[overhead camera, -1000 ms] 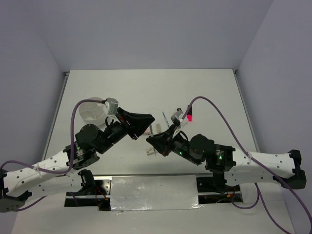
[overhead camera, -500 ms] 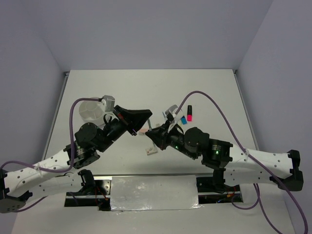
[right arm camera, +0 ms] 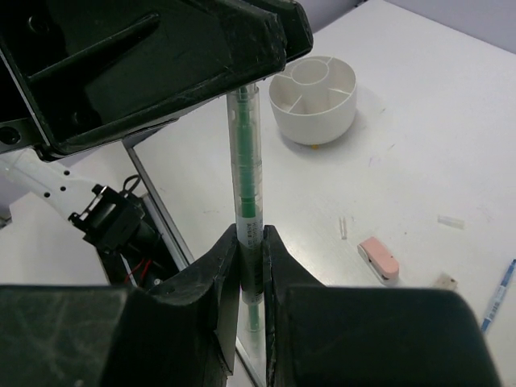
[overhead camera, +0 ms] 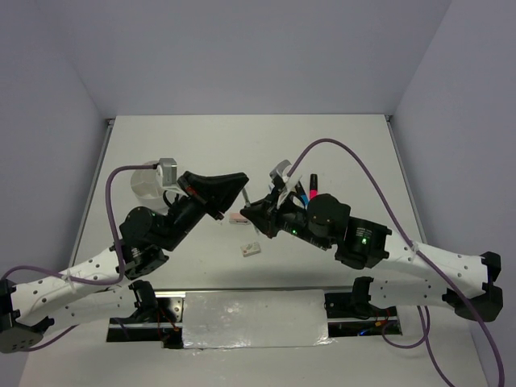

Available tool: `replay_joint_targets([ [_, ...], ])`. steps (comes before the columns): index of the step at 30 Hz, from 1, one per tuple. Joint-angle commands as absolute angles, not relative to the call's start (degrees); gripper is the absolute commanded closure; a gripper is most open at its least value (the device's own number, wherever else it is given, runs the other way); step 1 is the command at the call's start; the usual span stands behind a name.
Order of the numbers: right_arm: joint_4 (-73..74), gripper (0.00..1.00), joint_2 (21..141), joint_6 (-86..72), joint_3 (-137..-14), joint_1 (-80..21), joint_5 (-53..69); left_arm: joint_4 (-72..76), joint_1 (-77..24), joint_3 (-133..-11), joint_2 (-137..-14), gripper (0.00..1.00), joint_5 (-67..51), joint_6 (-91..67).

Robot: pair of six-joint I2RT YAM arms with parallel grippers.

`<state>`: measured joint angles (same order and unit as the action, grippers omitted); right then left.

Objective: Sort the stationery into containers
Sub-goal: Close the pen cap on the pen, then place the pen in the storage box.

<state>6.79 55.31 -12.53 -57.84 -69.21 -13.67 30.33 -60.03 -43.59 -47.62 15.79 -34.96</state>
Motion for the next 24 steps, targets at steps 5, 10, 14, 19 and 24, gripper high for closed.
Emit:
replay_joint_targets([
  [5, -7.73, 1.0, 55.63, -11.25, -67.5, -66.27, -17.85, 18.47, -63.28, -40.34, -49.31, 1.0, 5.88, -37.0],
  [10, -6.95, 1.0, 56.51, -12.92, -62.76, -66.36, -11.61, 12.49, -63.28, -43.5, -46.59, 0.56, 13.34, -35.25],
  [14, -5.36, 1.0, 56.95, -13.18, -58.46, -69.6, -12.38, 8.45, -63.28, -47.1, -44.91, 0.43, 17.74, -33.67],
  [19, -5.01, 1.0, 56.08, -14.94, -54.67, -70.05, -12.31, 8.26, -63.28, -48.08, -43.51, 0.47, 20.65, -32.0],
  [24, -3.6, 1.0, 56.16, -15.82, -52.56, -70.22, -11.78, 8.17, -63.28, -48.87, -43.24, 0.48, 21.27, -31.29],
])
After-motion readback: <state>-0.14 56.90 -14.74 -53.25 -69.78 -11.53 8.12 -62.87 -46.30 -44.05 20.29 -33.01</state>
